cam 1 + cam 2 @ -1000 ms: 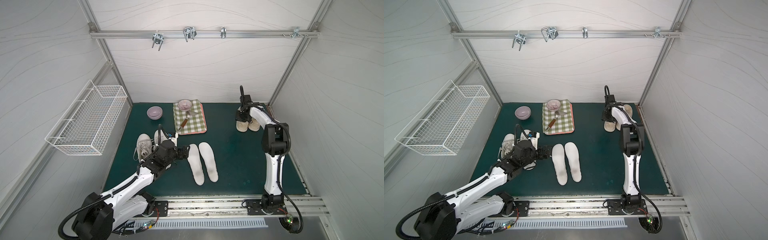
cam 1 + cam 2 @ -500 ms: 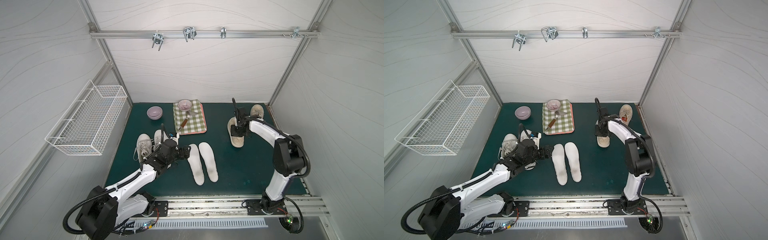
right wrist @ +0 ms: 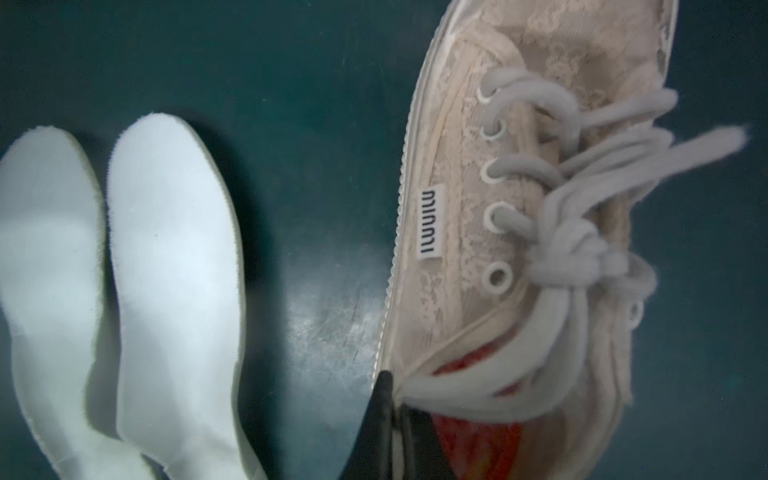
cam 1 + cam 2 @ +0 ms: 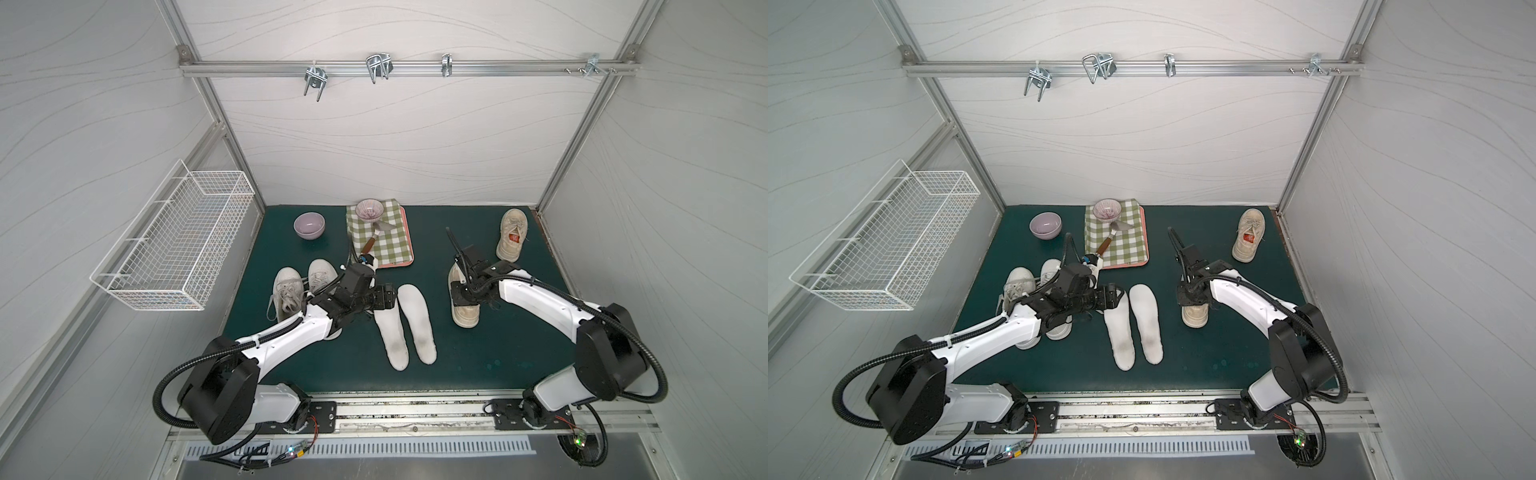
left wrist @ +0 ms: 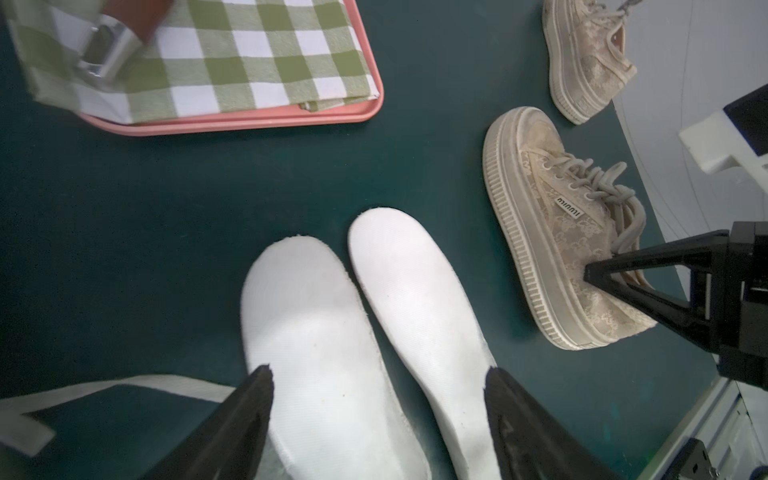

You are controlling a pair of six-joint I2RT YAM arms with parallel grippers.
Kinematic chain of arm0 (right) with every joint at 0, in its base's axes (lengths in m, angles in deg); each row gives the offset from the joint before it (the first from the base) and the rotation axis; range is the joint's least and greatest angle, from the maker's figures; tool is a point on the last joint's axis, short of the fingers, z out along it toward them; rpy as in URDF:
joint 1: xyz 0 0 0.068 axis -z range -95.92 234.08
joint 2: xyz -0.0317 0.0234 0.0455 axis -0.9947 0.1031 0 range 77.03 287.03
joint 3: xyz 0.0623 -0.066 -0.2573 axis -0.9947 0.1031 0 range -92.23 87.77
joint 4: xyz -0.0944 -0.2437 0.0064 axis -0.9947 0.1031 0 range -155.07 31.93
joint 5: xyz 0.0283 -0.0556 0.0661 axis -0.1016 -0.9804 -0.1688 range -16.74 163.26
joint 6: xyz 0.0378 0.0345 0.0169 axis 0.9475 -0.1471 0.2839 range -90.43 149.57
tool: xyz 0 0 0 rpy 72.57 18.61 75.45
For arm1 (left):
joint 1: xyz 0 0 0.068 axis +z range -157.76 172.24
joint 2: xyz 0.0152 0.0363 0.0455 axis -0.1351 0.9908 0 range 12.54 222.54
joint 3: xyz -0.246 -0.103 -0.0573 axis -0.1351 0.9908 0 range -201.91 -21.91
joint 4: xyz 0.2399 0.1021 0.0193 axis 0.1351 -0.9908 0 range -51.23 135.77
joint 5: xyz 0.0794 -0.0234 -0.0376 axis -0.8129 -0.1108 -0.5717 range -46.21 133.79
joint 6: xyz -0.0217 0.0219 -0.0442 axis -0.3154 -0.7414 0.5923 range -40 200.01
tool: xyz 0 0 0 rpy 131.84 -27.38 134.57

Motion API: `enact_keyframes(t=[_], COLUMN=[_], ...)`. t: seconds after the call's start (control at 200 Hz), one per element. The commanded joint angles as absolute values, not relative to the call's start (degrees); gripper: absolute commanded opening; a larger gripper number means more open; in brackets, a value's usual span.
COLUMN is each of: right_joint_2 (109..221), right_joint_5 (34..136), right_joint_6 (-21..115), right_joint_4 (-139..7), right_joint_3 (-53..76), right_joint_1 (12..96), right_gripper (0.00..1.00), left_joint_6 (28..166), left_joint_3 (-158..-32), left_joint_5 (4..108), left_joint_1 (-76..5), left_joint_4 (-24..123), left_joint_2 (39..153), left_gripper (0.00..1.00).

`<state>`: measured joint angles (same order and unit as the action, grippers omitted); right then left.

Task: Remove the insole from the shoe
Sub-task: Move the shoe to the center of the board, then adjust the shoe at the center of the board.

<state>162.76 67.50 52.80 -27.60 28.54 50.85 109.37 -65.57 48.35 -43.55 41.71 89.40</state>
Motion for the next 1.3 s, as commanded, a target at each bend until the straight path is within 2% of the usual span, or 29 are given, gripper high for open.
enact_keyframes(t=[0.0, 0.075, 0.315, 0.535, 0.91, 1.295], right_joint_2=[158.7, 155.7, 141.9, 138.2, 136.1, 136.0], right_joint_5=[69.2, 69.8, 75.5, 82.6, 85.5, 85.6], right_joint_6=[54.4, 54.1, 56.8, 57.5, 57.4, 56.9], right_joint_4=[-28.4, -27.8, -30.4, -33.3, -34.8, -35.6], right_joint_3=[28.5, 29.1, 37.4, 42.8, 45.2, 47.4], right_joint_1=[50.6, 51.3, 62.9, 71.9, 73.3, 73.3], right_gripper=[0.21, 0.28, 0.30, 0.30, 0.35, 0.35], left_joint_6=[109.9, 109.8, 107.9, 105.7, 105.8, 107.1], left_joint_3=[-70.4, -73.4, -85.2, -96.2, -104.8, -106.8], left_joint_5=[49.3, 49.3, 50.8, 50.8, 44.4, 50.0], left_joint_1=[-46.3, -48.4, -54.5, -58.6, -59.8, -59.9], left_joint_4=[41.9, 41.4, 38.9, 35.0, 28.4, 32.2], left_joint_2=[92.9, 96.2, 107.8, 117.7, 126.7, 128.3], left_gripper=[0.82, 0.81, 0.75, 0.74, 0.67, 0.69])
